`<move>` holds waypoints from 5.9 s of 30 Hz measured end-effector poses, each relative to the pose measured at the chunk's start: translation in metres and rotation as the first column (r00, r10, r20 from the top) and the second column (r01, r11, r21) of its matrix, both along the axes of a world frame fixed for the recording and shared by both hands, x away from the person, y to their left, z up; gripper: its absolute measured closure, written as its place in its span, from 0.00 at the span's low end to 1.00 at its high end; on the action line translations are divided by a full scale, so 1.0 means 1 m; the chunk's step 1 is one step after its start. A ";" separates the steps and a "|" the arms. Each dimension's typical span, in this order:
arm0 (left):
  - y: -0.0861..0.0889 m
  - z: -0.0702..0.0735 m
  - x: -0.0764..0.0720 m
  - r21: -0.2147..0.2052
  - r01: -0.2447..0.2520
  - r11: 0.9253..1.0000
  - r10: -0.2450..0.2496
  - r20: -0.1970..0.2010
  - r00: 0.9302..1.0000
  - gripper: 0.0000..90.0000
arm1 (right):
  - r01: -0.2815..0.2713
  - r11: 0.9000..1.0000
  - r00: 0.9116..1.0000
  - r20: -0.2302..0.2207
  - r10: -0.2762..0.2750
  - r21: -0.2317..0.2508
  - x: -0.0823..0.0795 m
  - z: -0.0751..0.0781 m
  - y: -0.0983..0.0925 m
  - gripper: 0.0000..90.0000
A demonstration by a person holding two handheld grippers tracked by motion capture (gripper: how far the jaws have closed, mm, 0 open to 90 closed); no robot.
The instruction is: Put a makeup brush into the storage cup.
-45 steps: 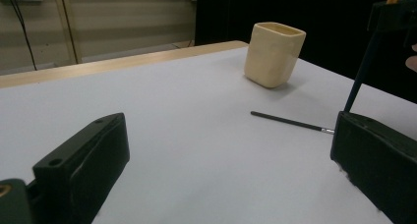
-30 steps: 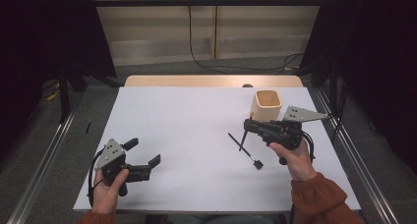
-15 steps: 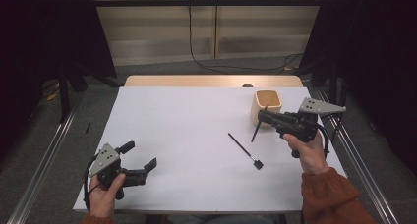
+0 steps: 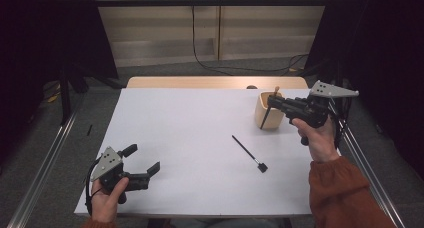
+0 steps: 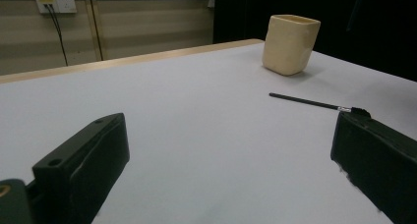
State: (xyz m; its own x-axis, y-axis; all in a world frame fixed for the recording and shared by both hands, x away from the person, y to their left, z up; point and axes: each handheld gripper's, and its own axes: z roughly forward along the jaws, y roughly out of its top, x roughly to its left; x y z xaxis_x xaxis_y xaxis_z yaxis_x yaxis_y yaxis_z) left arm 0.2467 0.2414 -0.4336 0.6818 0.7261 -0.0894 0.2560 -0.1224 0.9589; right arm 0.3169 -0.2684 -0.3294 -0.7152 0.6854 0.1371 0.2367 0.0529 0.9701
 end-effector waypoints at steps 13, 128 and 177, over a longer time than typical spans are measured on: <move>0.000 0.001 -0.001 -0.003 -0.003 1.000 0.003 0.002 1.000 0.01 | 0.027 1.000 1.000 0.012 -0.026 -0.004 0.016 0.019 -0.004 0.94; 0.002 0.003 -0.005 0.004 0.001 1.000 -0.001 0.019 1.000 0.01 | 0.265 0.960 0.960 -0.066 -0.271 -0.092 0.092 -0.046 -0.028 0.94; 0.003 0.002 -0.003 0.008 0.000 1.000 0.000 0.018 1.000 0.01 | 0.334 0.935 0.938 -0.058 -0.343 -0.119 0.083 -0.065 -0.037 0.12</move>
